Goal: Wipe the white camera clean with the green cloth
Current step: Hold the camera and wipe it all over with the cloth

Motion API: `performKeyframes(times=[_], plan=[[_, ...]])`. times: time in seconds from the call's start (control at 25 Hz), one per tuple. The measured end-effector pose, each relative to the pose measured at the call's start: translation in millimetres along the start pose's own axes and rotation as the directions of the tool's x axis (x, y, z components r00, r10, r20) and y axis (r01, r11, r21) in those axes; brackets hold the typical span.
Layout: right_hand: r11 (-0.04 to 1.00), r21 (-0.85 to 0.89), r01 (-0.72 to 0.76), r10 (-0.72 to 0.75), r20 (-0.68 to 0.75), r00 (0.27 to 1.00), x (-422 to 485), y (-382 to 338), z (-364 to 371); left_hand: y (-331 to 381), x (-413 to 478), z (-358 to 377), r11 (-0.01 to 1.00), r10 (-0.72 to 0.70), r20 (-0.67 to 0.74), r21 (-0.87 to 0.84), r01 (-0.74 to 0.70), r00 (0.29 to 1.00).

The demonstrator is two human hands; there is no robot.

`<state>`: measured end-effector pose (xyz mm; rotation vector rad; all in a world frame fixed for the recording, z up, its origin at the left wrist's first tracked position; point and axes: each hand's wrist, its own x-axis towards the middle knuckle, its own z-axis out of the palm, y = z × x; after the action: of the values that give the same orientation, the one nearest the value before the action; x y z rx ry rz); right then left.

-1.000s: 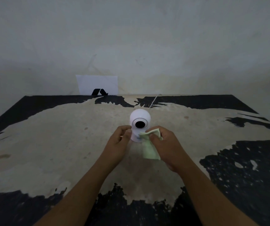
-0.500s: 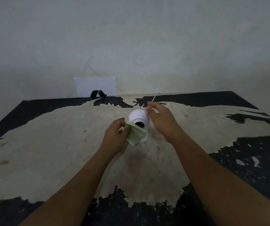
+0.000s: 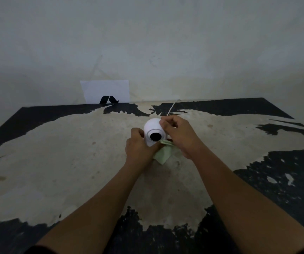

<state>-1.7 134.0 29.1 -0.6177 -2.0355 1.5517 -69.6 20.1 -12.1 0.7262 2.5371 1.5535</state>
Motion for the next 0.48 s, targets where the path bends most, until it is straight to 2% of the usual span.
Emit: performKeyframes(times=[0.08,0.16,0.32,0.48], plan=[[0.999,-0.038,0.023,-0.023,-0.002,1.000,1,0,-1,2,-1,7,0.998,-0.060,-0.062,0.025,0.061,0.996],[0.998,-0.052,0.020,-0.020,0.005,1.000,1,1,-2,0,-1,9,0.998,-0.059,-0.064,0.009,0.060,0.996],[0.999,0.009,-0.035,0.035,0.019,0.999,3,3,0,-14,-1,-2,0.998,-0.019,0.044,0.055,0.017,0.999],[0.998,0.052,-0.029,0.028,0.029,0.999,4,6,-1,-22,8,-25,0.995,0.045,0.176,0.074,-0.059,0.983]])
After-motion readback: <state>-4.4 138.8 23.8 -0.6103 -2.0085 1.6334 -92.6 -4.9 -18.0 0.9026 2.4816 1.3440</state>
